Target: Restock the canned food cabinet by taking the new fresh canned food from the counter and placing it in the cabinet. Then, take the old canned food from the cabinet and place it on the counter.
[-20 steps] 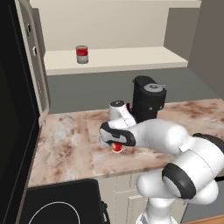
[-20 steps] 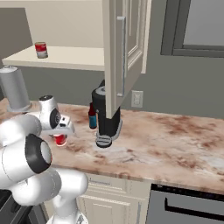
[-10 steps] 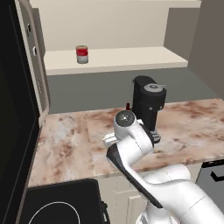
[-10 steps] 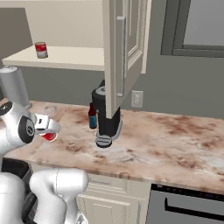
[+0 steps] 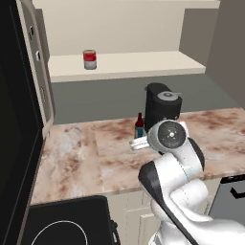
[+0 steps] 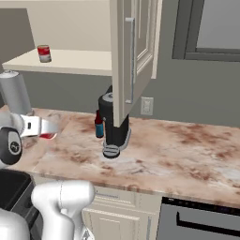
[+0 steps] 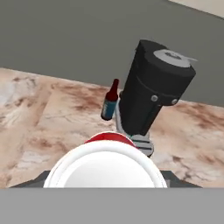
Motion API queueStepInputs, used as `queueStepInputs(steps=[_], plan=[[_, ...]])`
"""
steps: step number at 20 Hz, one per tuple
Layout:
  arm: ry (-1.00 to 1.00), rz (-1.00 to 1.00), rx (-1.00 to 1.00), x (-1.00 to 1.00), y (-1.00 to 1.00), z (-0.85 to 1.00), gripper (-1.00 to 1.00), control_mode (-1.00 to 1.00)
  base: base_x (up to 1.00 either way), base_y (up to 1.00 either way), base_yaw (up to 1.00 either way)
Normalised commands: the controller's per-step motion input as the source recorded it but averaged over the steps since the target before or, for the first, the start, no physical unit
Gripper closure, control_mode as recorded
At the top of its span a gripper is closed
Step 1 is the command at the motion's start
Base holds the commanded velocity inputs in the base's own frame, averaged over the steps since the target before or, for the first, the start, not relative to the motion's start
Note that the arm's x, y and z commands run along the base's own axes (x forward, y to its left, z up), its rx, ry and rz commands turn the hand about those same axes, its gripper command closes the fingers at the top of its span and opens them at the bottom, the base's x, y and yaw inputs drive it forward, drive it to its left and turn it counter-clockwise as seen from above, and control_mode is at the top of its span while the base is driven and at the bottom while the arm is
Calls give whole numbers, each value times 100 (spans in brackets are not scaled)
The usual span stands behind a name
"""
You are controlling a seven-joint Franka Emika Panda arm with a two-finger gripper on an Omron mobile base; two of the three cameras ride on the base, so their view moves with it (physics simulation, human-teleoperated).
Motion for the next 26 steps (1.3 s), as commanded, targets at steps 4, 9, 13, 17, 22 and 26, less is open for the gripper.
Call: queueStepInputs(steps=[4, 9, 13, 17, 22, 26], plan=[[-18, 0, 0, -45, -28, 100, 100, -100, 0, 0, 0], [-8, 8, 2, -15, -48, 100, 100, -100, 0, 0, 0], [0, 17, 7, 4, -57, 100, 100, -100, 0, 0, 0], [0, 20, 10, 41, -59, 100, 100, -100, 0, 0, 0], [3, 17, 4, 100, -47, 23, 100, -100, 0, 0, 0], [4, 3, 0, 100, -11, 0, 100, -100, 0, 0, 0]])
